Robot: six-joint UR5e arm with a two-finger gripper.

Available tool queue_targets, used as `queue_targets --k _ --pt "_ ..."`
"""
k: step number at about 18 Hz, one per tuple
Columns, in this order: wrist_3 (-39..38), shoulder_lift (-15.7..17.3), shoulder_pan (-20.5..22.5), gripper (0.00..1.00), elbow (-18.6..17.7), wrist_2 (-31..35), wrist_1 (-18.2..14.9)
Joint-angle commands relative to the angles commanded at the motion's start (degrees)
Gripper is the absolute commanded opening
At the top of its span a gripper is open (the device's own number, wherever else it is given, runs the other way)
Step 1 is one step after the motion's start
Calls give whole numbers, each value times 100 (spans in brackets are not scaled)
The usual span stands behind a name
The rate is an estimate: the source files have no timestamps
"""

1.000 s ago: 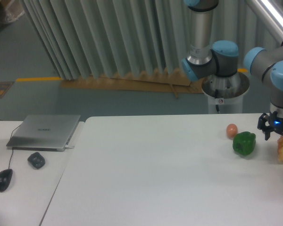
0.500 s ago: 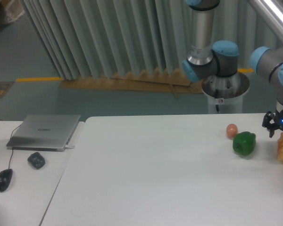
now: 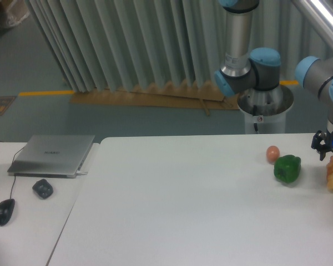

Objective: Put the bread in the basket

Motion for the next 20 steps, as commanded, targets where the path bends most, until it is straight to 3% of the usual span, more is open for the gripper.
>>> queue_targets --k 20 --pt "290 -369 -18 100 44 475 44"
